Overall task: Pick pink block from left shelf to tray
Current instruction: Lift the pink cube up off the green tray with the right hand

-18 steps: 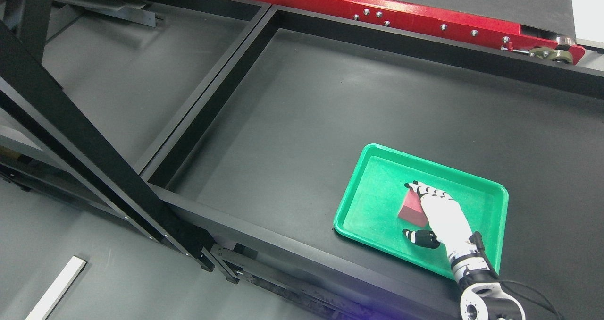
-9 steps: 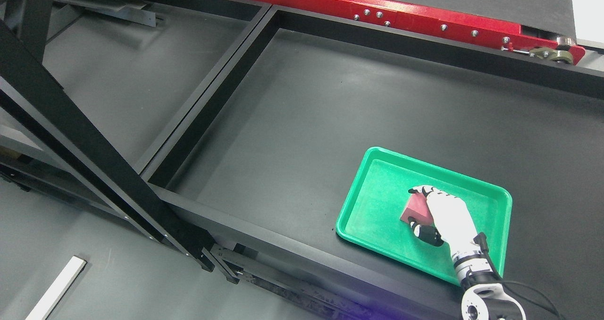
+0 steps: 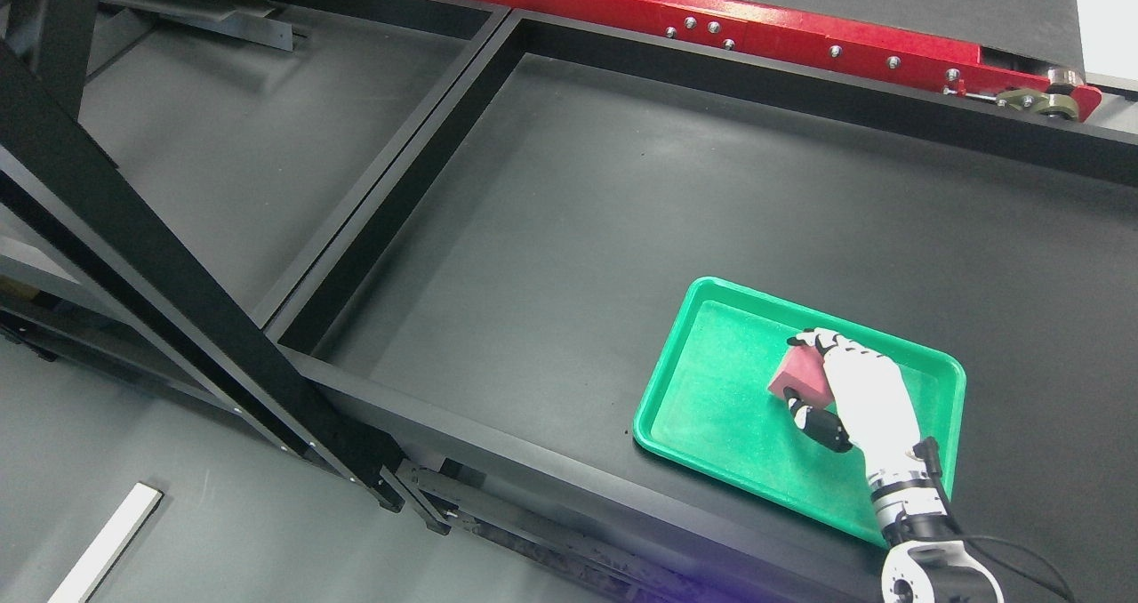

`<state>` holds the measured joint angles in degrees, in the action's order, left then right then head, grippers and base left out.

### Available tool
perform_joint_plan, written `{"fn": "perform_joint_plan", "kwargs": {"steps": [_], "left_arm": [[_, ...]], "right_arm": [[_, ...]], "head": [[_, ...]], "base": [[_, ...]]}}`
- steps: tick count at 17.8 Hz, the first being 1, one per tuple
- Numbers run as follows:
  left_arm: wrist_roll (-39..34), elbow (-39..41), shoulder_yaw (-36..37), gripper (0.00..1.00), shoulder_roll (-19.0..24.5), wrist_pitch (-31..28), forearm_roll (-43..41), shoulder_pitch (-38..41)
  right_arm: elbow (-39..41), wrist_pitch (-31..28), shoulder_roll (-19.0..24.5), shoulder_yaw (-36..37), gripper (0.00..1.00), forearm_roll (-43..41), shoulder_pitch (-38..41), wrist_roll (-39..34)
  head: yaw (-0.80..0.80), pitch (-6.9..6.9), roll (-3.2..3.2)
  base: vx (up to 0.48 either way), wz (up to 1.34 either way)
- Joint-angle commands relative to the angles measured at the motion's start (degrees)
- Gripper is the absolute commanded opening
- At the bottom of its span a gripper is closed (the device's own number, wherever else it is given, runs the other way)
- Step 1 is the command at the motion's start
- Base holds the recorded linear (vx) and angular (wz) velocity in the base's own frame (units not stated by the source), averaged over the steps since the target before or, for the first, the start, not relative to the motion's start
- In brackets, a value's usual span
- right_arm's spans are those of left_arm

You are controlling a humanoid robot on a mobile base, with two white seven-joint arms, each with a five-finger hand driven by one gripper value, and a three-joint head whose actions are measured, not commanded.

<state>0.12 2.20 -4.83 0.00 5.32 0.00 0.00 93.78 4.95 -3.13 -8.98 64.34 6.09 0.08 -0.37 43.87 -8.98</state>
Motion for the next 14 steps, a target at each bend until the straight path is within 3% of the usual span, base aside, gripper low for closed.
{"fn": "perform_joint_plan", "kwargs": {"steps": [1, 4, 14], "left_arm": [[0.0, 0.0, 0.0, 1.0, 1.0, 0.0, -0.1, -0.6], [0.0, 0.0, 0.0, 1.0, 1.0, 0.0, -0.1, -0.6], [0.0, 0.0, 0.0, 1.0, 1.0, 0.0, -0.1, -0.6]], "right_arm": [[2.9, 0.4, -1.1, 1.5, 0.02, 0.0, 0.8, 20.8], [4.1, 0.4, -2.0, 1.6, 0.02, 0.0, 0.9, 27.2], [4.9, 0.3, -1.6, 3.4, 0.02, -0.2, 1.1, 29.7]], "head": [[0.0, 0.0, 0.0], [0.0, 0.0, 0.0], [0.0, 0.0, 0.0]], "base": [[0.0, 0.0], [0.0, 0.0], [0.0, 0.0]]}}
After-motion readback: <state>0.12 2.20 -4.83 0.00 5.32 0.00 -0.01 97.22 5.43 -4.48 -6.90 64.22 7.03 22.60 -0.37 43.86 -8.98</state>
